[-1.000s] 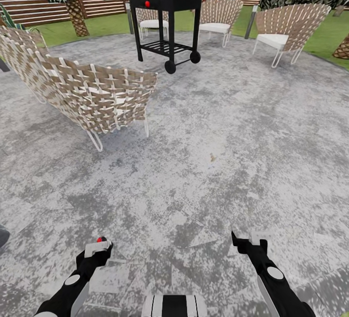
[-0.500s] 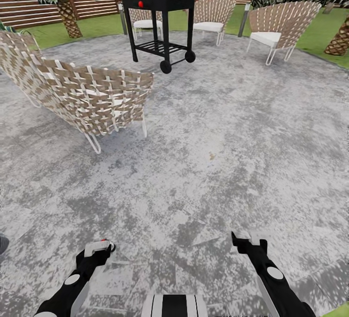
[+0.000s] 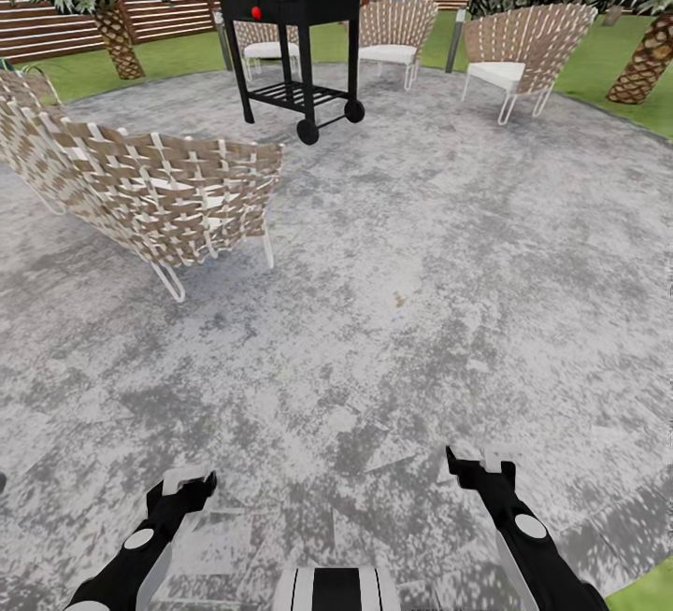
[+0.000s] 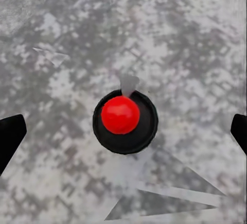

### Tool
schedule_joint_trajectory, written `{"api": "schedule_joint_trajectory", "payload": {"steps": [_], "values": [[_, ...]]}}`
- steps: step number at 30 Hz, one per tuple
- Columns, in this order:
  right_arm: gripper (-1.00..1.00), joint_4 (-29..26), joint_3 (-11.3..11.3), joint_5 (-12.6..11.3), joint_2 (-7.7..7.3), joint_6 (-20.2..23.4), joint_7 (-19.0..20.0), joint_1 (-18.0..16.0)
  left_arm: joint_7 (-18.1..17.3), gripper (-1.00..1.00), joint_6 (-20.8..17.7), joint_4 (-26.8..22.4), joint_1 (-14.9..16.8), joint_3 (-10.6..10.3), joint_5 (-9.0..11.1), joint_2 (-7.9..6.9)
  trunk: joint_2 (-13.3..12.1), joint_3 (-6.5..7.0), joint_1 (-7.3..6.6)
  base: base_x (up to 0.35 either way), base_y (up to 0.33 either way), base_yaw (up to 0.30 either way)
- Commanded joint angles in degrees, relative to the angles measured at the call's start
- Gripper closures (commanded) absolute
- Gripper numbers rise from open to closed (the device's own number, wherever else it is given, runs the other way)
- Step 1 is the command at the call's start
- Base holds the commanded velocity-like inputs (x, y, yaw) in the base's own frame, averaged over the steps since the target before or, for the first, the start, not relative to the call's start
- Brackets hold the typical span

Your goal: In the garden, pick up the pesticide atomizer on the floor and spray pesticide onto both trees until each tree trunk is fully covered.

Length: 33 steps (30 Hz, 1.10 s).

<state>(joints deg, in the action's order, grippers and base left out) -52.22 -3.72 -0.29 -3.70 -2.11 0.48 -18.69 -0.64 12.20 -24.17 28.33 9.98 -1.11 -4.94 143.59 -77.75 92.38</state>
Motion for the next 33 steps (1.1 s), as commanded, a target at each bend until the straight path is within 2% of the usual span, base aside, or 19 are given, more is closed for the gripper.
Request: {"api": "schedule_joint_trajectory", "payload": {"steps": [1,6,12,18,22,33], "values": [[-1.00,0.0,0.0,0.0,0.00,-0.2,0.0,0.0,-0.1,-1.00,0.2,0.0,0.0,0.2,-0.1,0.02,0.0,0.00,-0.01,0.000,0.000,-0.218],[-1.00,0.0,0.0,-0.1,0.00,-0.2,0.0,0.0,-0.1,-1.00,0.2,-0.1,0.0,0.2,-0.1,0.00,0.0,0.07,-0.01,0.000,0.000,-0.105],[-1.00,0.0,-0.1,-0.1,0.00,-0.2,0.0,0.0,-0.1,-1.00,0.2,-0.1,0.0,0.2,-0.1,-0.04,0.1,-1.44,0.14,0.000,0.000,-0.007],[-1.00,0.0,-0.1,0.0,0.00,-0.2,0.0,0.0,-0.1,-1.00,0.3,0.0,0.0,0.2,-0.1,-0.34,0.1,-1.91,0.14,0.000,0.000,0.000],[-1.00,0.1,-0.1,0.0,0.00,-0.2,0.0,0.0,-0.1,-1.00,0.2,0.0,0.0,0.2,0.0,-0.41,0.1,-2.90,0.25,0.000,0.000,0.000],[-1.00,0.0,-0.1,-0.1,0.00,-0.2,0.0,0.0,-0.1,-1.00,0.3,0.0,0.0,0.2,-0.1,-0.42,0.1,-3.44,0.25,0.000,0.000,0.000]]}}
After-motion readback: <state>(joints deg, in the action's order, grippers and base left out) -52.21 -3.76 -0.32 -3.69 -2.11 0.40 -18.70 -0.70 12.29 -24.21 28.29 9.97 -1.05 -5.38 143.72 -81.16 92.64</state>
